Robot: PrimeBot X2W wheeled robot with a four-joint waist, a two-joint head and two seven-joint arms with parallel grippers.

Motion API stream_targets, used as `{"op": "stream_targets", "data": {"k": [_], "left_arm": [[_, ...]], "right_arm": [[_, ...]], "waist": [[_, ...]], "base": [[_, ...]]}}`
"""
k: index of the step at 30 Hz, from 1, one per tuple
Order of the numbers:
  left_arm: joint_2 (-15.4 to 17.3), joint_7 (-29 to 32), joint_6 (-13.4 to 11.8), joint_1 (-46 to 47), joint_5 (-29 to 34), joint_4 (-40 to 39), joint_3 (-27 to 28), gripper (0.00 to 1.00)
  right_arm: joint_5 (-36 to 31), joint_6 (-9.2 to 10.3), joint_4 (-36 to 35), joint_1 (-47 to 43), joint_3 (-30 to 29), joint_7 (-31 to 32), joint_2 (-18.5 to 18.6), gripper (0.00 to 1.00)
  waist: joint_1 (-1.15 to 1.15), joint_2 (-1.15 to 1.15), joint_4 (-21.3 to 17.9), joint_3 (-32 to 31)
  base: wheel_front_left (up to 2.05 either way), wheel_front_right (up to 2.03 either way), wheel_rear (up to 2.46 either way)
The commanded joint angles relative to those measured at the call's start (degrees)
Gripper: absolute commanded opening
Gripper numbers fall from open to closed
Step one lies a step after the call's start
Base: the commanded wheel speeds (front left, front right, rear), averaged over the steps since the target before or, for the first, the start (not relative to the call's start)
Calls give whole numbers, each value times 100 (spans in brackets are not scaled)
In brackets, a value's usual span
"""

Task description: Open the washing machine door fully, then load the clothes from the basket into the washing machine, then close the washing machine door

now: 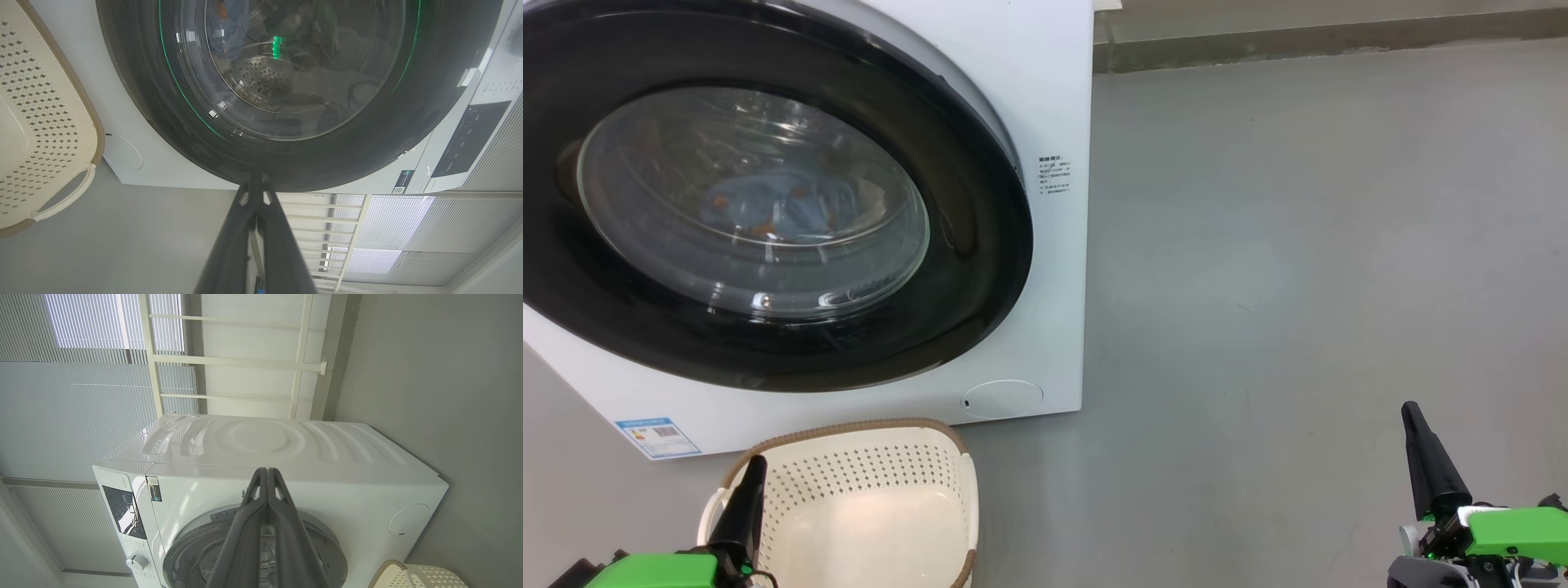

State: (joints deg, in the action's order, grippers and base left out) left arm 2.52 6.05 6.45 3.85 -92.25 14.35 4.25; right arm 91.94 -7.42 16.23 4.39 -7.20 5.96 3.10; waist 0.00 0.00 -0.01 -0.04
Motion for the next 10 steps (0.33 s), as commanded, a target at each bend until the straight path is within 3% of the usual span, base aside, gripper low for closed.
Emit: {"op": "stream_targets", "data": {"k": [1,10], "left_arm": [[63,17,2,258,-16,-113,200,0],[62,19,2,258,-15,-113,202,0]], "right_arm": [[57,-7,-171,242,108,19,15,0],[56,-7,-171,242,106,20,14,0]], "waist": [[0,0,0,0],[0,0,0,0]], "base": [[0,0,0],[0,0,0]]}}
